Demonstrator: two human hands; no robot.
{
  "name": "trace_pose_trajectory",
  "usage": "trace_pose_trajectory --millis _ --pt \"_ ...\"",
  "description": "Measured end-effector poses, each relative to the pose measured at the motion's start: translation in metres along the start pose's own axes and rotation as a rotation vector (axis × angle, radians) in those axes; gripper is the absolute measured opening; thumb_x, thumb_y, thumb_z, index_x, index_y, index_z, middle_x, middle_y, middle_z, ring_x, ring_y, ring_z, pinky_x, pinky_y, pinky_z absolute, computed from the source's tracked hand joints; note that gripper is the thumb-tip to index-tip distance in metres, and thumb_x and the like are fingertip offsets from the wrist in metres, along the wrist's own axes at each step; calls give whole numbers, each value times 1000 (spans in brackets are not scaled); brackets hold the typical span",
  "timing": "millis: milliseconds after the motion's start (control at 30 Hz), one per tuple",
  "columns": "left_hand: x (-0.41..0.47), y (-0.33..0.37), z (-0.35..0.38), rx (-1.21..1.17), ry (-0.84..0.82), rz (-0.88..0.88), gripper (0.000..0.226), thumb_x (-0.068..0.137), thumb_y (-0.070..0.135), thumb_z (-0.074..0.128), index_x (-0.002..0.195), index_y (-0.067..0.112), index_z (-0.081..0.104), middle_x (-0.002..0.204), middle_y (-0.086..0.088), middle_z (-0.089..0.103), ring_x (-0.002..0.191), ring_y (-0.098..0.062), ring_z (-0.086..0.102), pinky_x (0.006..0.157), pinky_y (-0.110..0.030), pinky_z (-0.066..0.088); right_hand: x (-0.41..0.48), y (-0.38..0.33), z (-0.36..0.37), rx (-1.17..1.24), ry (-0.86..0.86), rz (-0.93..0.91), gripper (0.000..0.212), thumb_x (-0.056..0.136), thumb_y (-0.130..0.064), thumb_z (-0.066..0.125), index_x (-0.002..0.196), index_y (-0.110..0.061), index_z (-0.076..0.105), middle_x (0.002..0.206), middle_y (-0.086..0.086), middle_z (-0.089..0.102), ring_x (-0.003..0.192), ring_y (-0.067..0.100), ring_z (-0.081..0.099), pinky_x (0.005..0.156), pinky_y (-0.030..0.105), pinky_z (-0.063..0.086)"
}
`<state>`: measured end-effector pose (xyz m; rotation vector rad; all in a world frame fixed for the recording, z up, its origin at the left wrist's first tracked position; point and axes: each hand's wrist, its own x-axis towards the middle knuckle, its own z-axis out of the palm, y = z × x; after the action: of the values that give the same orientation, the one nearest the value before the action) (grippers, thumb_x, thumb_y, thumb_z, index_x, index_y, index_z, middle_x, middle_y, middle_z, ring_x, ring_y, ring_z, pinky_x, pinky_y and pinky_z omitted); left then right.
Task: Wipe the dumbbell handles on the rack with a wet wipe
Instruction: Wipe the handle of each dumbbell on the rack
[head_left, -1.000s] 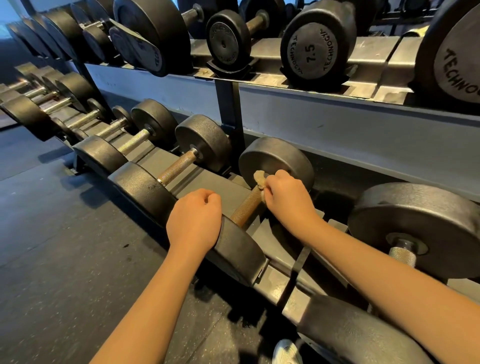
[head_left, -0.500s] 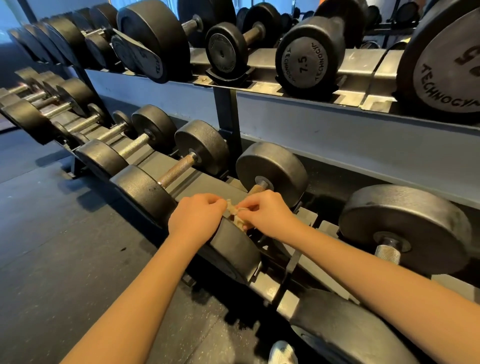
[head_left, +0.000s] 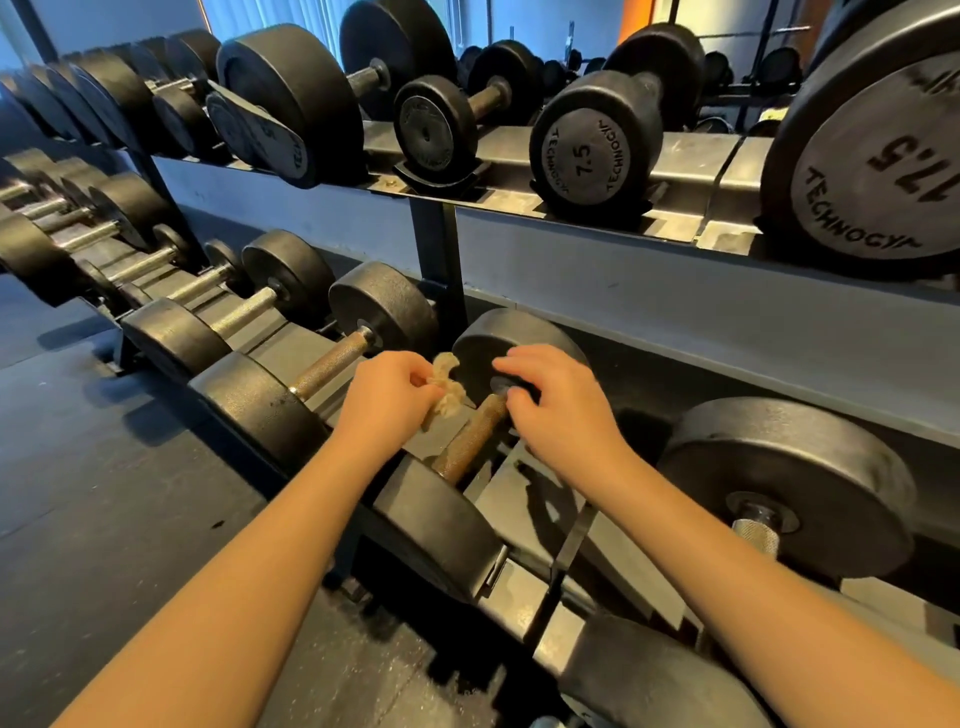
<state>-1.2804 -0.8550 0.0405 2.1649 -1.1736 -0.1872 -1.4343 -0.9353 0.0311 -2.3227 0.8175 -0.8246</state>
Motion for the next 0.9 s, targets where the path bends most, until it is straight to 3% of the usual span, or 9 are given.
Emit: trace_pose_trajectory --millis 100,200,333,433,533,767,900 --pt "20 7 8 95 -148 -41 2 88 16 65 87 16 67 87 -2 66 80 -11 61 69 -20 47 4 15 -8 -304 84 -28 43 95 -18 50 138 -22 48 150 -2 37 138 15 28 114 34 21" --pt "37 17 26 70 -236 -95 4 87 15 66 83 16 68 88 -5 67 85 -17 64 80 -30 53 2 23 -8 -270 -18 -3 51 97 -19 49 146 -24 35 156 -3 23 144 15 15 115 31 17" --pt "45 22 39 35 -261 -100 9 88 14 64 81 19 67 90 -5 66 87 -17 63 76 -26 51 0 27 -10 -262 -40 -23 54 98 -20 47 148 -27 28 158 -7 15 146 14 7 108 22 14" --pt "41 17 29 31 -375 -99 5 85 14 68 84 18 70 91 -3 67 88 -16 64 80 -28 54 1 30 -9 -271 -41 -33 55 99 -20 47 149 -27 26 159 -7 15 146 14 6 101 18 10" --pt "32 17 19 96 -443 -102 4 81 15 72 83 17 70 89 -1 67 87 -14 63 83 -29 54 0 30 -9 -276 -48 -17 56 99 -19 47 149 -27 24 159 -7 12 146 14 4 107 21 14" --pt "39 29 43 62 -173 -192 3 84 14 69 87 13 69 92 -7 66 86 -19 65 83 -34 55 -2 29 -8 -263 -71 -25 60 98 -17 48 150 -28 21 160 -8 8 146 14 0 110 25 22" --pt "47 35 54 65 -142 -218 14 86 20 68 94 9 70 94 -10 68 89 -22 65 88 -38 53 -3 31 -9 -271 -69 -35 61 97 -17 49 150 -28 20 160 -8 6 146 14 -1 107 24 24"
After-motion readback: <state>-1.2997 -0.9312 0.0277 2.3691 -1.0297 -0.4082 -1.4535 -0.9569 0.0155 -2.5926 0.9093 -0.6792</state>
